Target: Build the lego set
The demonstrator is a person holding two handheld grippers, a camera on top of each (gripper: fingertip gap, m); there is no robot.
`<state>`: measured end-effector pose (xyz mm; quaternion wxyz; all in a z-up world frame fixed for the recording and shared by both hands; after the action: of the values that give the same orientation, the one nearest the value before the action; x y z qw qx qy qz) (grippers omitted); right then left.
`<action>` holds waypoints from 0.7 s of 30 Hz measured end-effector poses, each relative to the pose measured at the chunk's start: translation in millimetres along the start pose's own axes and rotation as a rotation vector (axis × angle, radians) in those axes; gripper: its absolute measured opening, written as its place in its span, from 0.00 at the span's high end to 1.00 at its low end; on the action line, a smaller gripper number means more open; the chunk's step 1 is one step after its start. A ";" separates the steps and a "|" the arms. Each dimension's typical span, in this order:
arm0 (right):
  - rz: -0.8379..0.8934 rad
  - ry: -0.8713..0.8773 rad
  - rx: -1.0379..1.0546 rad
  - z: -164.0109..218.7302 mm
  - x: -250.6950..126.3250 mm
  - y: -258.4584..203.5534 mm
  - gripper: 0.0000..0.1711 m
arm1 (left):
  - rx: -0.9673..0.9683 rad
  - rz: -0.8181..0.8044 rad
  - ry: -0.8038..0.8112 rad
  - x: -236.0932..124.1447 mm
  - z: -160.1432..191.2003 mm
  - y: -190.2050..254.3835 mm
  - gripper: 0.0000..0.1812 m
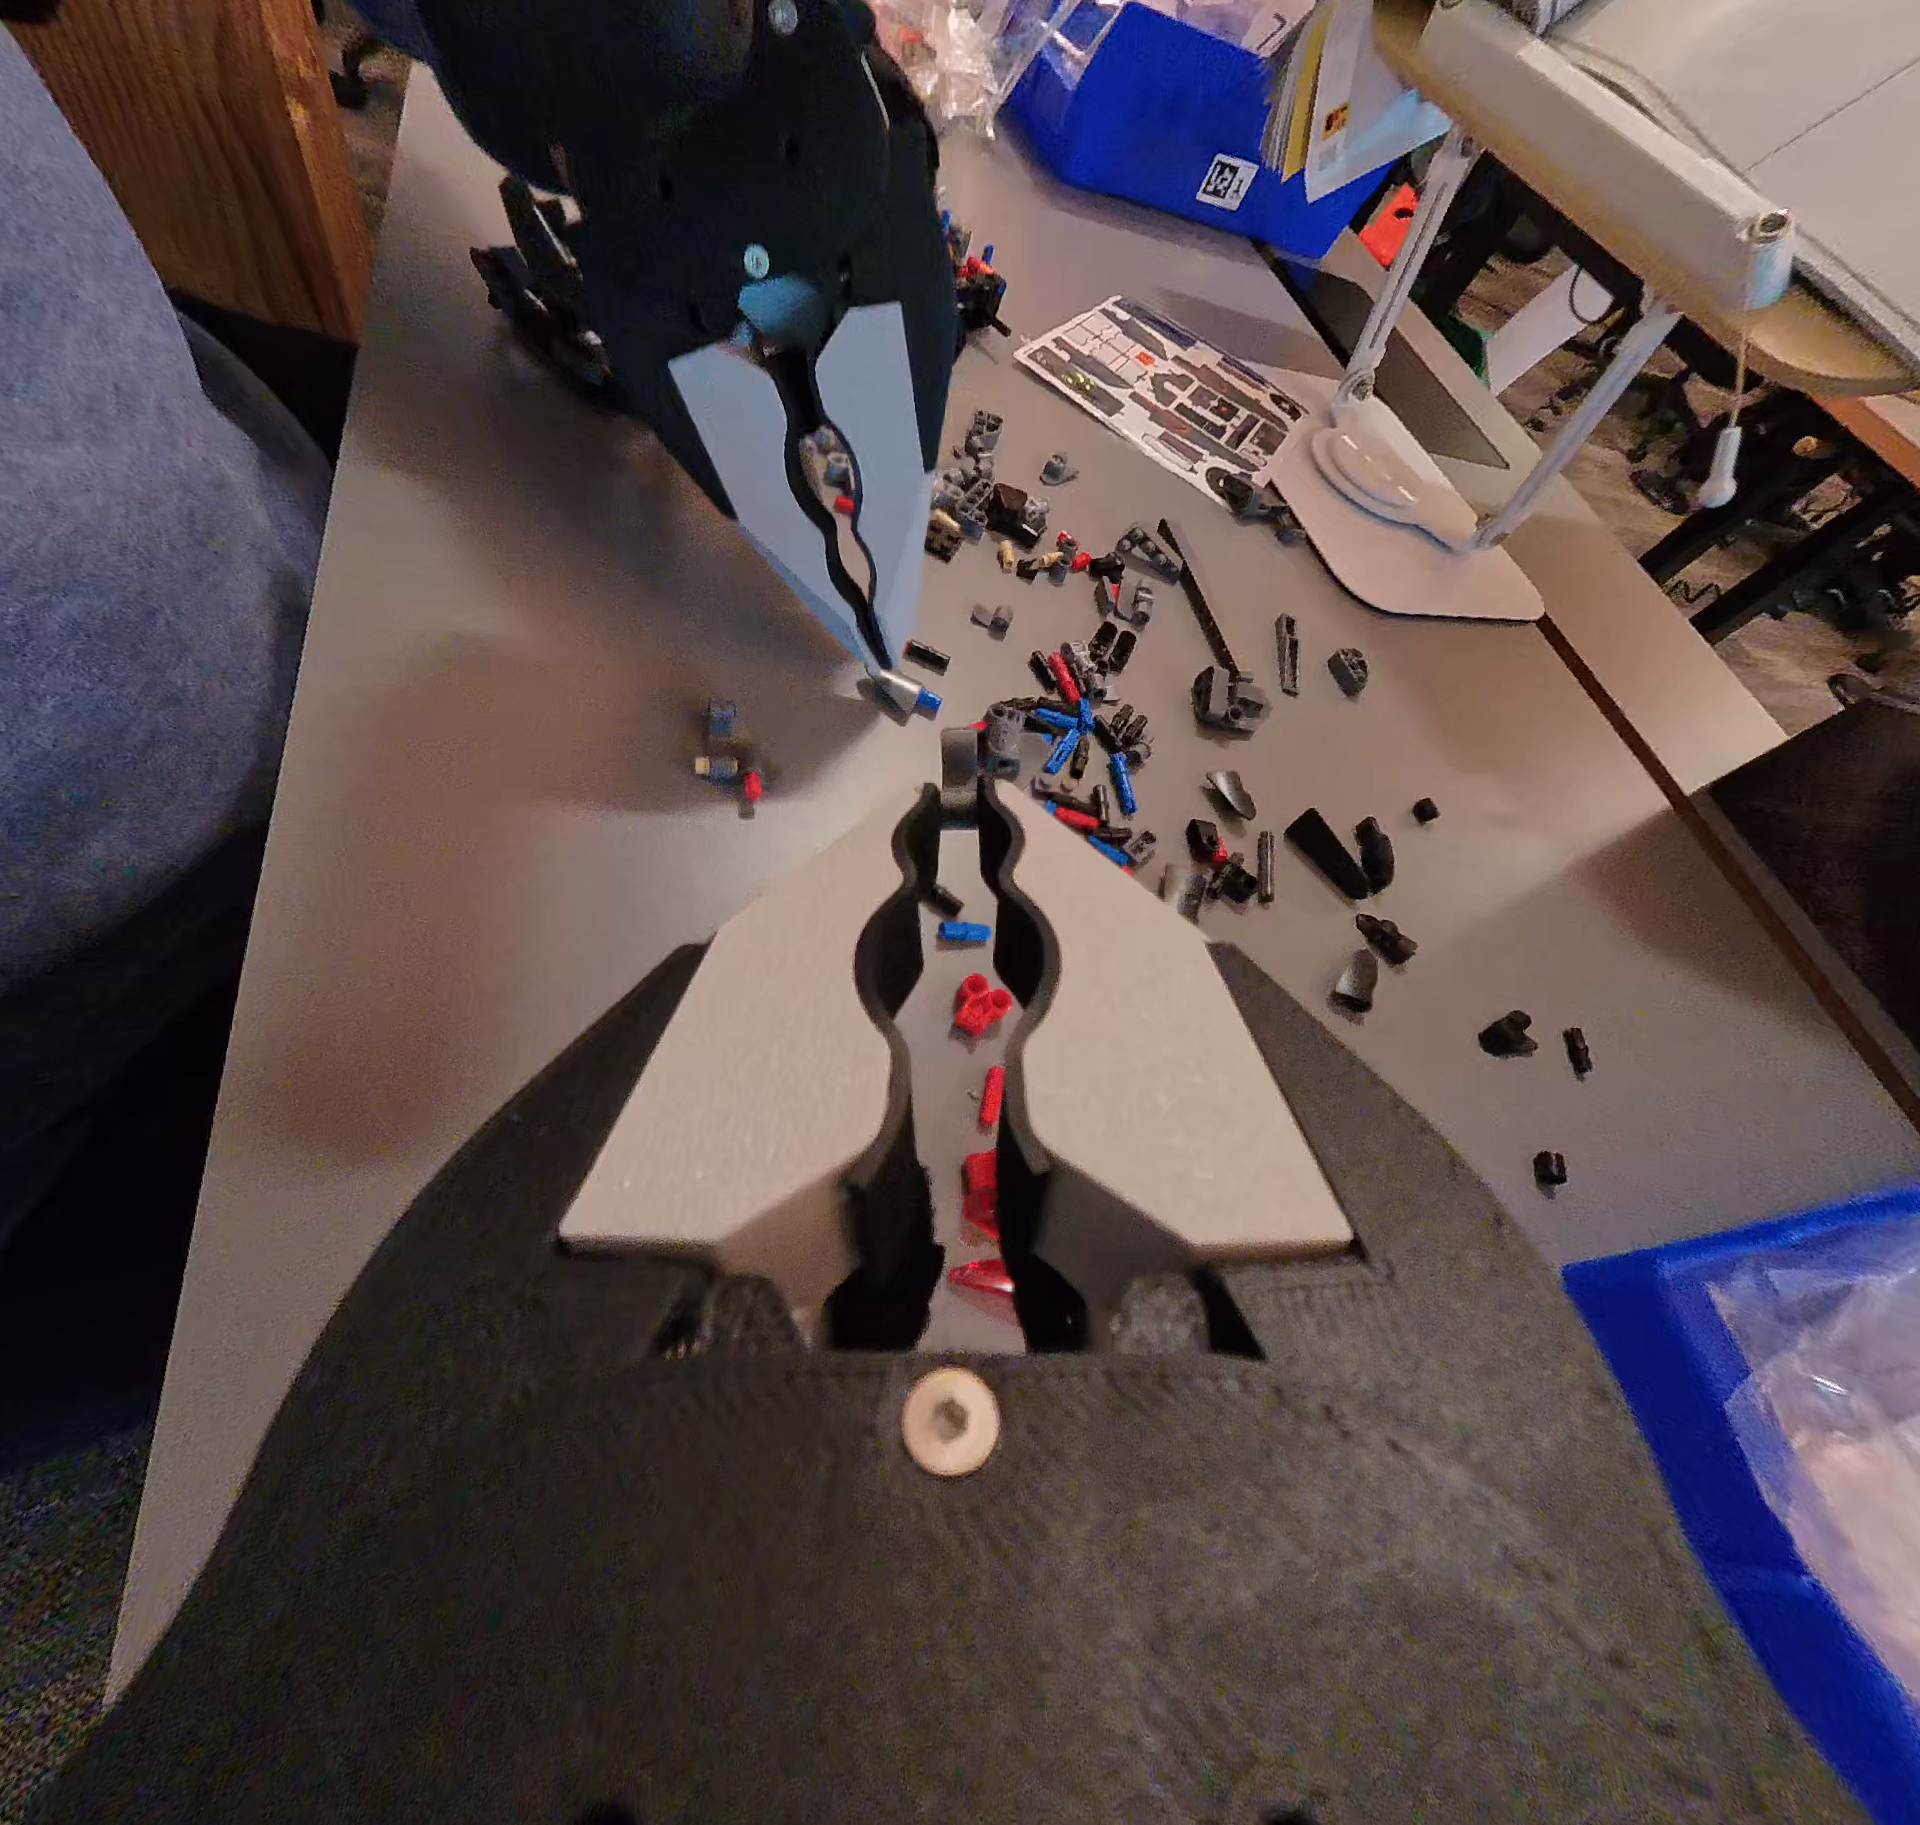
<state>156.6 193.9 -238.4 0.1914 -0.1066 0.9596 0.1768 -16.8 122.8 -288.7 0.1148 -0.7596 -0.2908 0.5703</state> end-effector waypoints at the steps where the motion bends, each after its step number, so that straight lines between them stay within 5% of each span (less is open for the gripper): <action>1: 0.000 -0.008 -0.003 1.2 0.6 -0.8 0.98 | -0.001 0.027 -0.006 -2.0 1.8 2.0 1.00; 10: -0.006 -0.072 -0.004 12.7 10.0 -2.0 0.98 | -0.124 0.101 0.080 -1.8 -8.2 -24.5 0.95; 21: -0.010 -0.055 -0.002 16.6 8.8 -2.3 0.98 | 0.210 0.209 0.067 22.7 -6.4 -40.8 0.96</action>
<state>154.8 197.0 -257.0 0.2187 -0.1068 0.9532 0.1794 -19.5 169.6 -284.1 0.1435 -0.7882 -0.1449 0.5806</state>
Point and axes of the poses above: each gripper's, where its closed fingertips meet, x out along the fingers, z out of its underside, y = z × x across the jaws, the point moved 7 cm from there along -x, back along the fingers, and after that the axes turned 2 degrees about -z, right-handed, at the moved point
